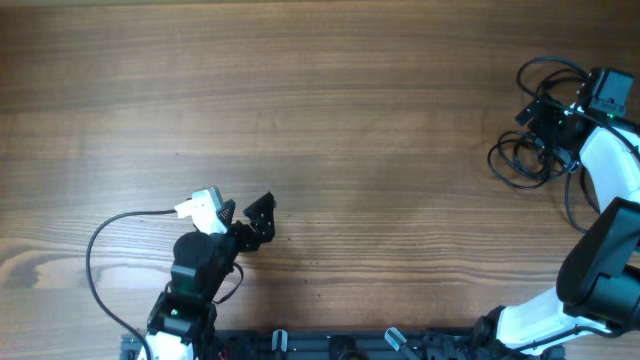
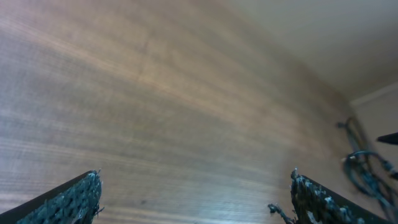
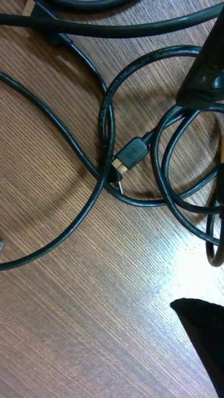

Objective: Untangle cables

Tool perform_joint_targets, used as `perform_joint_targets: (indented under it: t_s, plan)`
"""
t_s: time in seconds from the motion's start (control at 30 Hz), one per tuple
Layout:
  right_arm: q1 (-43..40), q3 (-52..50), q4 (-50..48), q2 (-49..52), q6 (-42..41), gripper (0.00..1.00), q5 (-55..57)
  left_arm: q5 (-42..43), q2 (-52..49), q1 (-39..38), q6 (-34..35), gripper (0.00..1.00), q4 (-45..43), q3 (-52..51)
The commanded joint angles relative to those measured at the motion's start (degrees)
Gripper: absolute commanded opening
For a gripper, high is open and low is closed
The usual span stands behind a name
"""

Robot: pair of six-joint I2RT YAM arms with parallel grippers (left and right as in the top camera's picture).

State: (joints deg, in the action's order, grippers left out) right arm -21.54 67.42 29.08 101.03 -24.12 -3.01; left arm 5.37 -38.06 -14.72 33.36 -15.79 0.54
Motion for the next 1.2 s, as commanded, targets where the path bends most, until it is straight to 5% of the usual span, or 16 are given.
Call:
perform_joint_targets:
  t_s: [0.0,0.13,0.27,0.5,1.17]
  plan:
    - [0.24,-0.37,-0.20,0.11,-0.02,1.00,-0.70,-1.75,8.61,0.00,-0.11,1.00,4.07,-0.20]
    - [0.24,-0.37,-0.20,0.11,-0.04,1.00,-0.70,-4.76,26.67,0.22,-0.55,1.00,20.79,-0.20]
    - [0.24,-0.37,-0.20,0.11,-0.02,1.00,-0.70,-3.82,38.25,0.90,-6.19,1.00,19.74,-0.20]
    - [0.24,-0.37,-0.20,0.11,-0.02,0.99,-0.70,-3.50,37.90,8.00,-6.14,1.00,20.33,-0.20]
    - [0.24,-0.37,-0.20,0.11,-0.04,1.00,-0.70,-3.13,37.79,10.60,-5.95,1.00,20.15,-0.20]
